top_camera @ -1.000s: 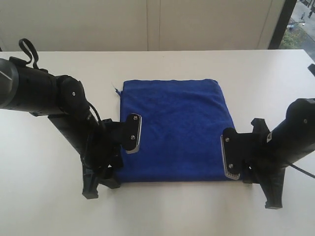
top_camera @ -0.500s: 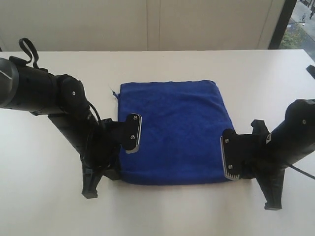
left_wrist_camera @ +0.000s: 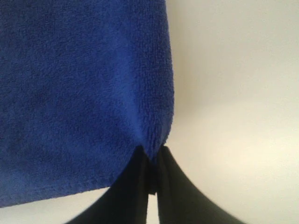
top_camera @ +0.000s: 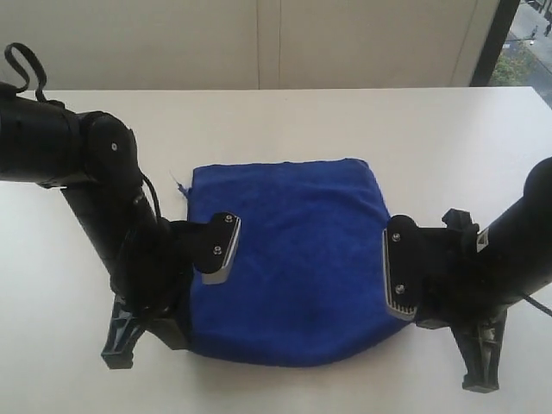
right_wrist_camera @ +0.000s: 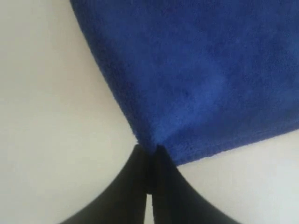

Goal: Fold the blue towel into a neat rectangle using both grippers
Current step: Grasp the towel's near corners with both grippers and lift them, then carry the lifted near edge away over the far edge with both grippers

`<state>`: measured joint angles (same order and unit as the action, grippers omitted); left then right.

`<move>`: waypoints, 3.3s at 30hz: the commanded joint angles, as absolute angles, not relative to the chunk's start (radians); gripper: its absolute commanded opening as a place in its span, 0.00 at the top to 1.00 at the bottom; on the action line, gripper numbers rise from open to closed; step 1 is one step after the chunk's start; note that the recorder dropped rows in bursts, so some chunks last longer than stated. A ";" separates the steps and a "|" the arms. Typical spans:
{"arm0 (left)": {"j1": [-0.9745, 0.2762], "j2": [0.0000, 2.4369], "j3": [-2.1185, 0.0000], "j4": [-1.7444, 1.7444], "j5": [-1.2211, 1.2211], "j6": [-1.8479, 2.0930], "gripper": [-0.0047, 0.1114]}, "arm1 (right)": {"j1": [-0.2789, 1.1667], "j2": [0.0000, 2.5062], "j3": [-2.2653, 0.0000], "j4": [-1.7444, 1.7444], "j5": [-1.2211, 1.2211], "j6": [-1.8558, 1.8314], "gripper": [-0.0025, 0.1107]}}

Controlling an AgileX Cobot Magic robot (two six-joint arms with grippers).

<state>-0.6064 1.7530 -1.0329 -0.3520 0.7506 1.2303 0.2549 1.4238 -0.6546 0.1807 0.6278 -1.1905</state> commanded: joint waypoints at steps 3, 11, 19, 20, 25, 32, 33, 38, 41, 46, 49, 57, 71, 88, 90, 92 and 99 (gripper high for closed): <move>-0.612 1.711 -1.024 -0.357 0.834 1.124 0.96 | 0.301 1.386 -0.649 0.189 0.670 -1.065 0.98; -0.610 1.666 -1.024 -0.301 0.832 0.975 0.96 | 0.301 1.356 -0.651 0.186 0.571 -0.917 0.98; -0.610 1.576 -1.026 -0.279 0.761 0.888 0.96 | 0.301 1.338 -0.715 0.086 0.559 -0.791 0.98; -0.610 1.565 -1.026 -0.279 0.736 0.888 0.96 | 0.301 1.338 -0.727 0.084 0.559 -0.782 0.98; -0.610 1.536 -1.045 -0.196 0.636 0.787 0.96 | 0.301 1.338 -0.784 0.064 0.542 -0.778 0.98; -0.608 1.536 -1.125 -0.073 0.511 0.662 0.96 | 0.289 1.341 -0.815 -0.063 0.465 -0.666 0.98; -0.603 1.538 -1.131 -0.071 0.491 0.652 0.96 | 0.287 1.344 -0.817 -0.063 0.450 -0.666 0.98; -0.562 1.562 -1.158 -0.069 0.462 0.644 0.96 | 0.287 1.387 -0.817 -0.063 0.346 -0.666 0.98; -0.537 1.582 -1.166 -0.069 0.432 0.642 0.96 | 0.287 1.427 -0.817 -0.063 0.292 -0.666 0.98; -0.520 1.614 -1.166 -0.069 0.370 0.642 0.96 | 0.285 1.482 -0.833 -0.063 0.207 -0.666 0.98; -0.520 1.629 -1.166 -0.069 0.323 0.642 0.96 | 0.266 1.509 -0.868 -0.063 0.200 -0.649 0.98; -0.520 1.636 -1.191 -0.066 0.277 0.640 0.96 | 0.213 1.537 -0.941 -0.063 0.185 -0.649 0.98; -0.462 1.744 -1.282 -0.066 0.232 0.580 0.96 | 0.209 1.678 -1.045 -0.065 0.128 -0.651 0.98; -0.442 1.790 -1.327 -0.058 0.202 0.573 0.96 | 0.148 1.726 -1.117 -0.072 0.149 -0.651 0.98; -0.442 1.804 -1.327 -0.058 0.179 0.573 0.96 | 0.148 1.748 -1.117 -0.072 0.129 -0.651 0.98; -0.442 1.817 -1.327 -0.058 0.150 0.571 0.96 | 0.148 1.769 -1.117 -0.072 0.087 -0.654 0.98; -0.442 1.857 -1.327 -0.058 0.088 0.575 0.96 | 0.148 1.837 -1.120 -0.072 -0.006 -0.654 0.98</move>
